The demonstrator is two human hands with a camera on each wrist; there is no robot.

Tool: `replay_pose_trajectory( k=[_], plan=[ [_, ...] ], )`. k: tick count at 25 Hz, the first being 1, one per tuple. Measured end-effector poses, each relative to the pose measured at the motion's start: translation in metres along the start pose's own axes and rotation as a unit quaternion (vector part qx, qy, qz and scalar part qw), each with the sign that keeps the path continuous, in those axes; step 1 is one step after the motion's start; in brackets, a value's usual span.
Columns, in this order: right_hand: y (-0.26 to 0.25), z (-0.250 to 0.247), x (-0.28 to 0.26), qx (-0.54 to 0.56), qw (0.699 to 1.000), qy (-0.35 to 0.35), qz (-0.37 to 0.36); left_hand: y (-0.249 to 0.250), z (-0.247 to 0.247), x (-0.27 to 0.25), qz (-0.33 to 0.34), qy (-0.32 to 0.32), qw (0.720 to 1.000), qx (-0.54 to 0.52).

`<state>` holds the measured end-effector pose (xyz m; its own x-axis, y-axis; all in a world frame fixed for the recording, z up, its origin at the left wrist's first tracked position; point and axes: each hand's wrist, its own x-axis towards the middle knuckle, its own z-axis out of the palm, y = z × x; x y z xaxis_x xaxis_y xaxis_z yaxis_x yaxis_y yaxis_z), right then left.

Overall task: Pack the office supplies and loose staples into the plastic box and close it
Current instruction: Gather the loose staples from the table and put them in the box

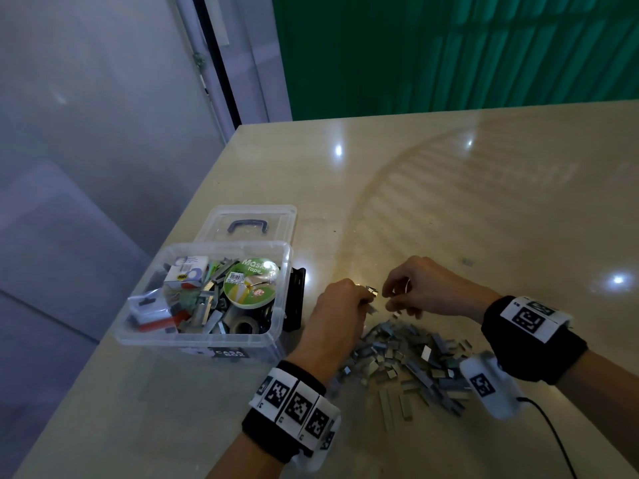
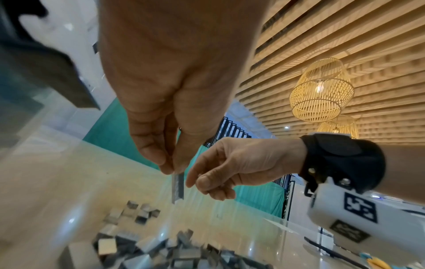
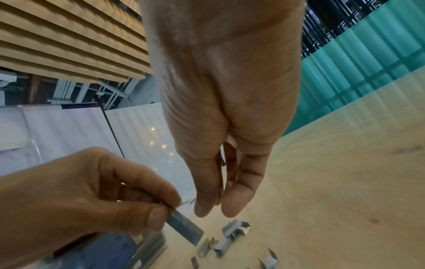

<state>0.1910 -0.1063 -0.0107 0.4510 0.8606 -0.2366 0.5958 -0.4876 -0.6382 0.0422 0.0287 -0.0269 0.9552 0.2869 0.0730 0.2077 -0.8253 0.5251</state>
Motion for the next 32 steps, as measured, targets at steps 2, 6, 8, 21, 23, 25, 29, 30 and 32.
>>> replay_pose_trajectory(
  k=[2,6,8,21,23,25,29,30,32],
  plan=[
    [-0.010,-0.003,0.006,0.001,1.000,0.004,-0.018,0.008,-0.012,-0.010,0.005,0.030,0.999,-0.023],
    [-0.041,-0.010,0.027,-0.004,0.997,0.025,-0.073,0.013,-0.048,-0.035,0.018,0.114,0.993,-0.018],
    [-0.066,-0.010,0.044,0.007,0.994,0.048,-0.097,0.003,-0.077,-0.046,0.015,0.166,0.986,-0.017],
    [-0.195,0.056,0.134,0.041,0.977,0.069,-0.197,-0.121,-0.153,-0.085,-0.163,0.301,0.939,0.039],
    [-0.201,0.064,0.141,0.034,0.978,0.079,-0.188,-0.117,-0.150,-0.082,-0.171,0.303,0.936,0.048],
    [-0.204,0.068,0.145,0.028,0.979,0.094,-0.177,-0.116,-0.145,-0.076,-0.182,0.295,0.936,0.067],
    [-0.204,0.062,0.142,0.029,0.982,0.104,-0.154,-0.123,-0.140,-0.072,-0.183,0.228,0.945,0.147],
    [-0.203,0.059,0.140,0.025,0.982,0.103,-0.155,-0.124,-0.142,-0.073,-0.179,0.225,0.947,0.143],
    [-0.201,0.052,0.133,0.018,0.982,0.093,-0.163,-0.124,-0.147,-0.075,-0.177,0.220,0.949,0.138]
  ],
)
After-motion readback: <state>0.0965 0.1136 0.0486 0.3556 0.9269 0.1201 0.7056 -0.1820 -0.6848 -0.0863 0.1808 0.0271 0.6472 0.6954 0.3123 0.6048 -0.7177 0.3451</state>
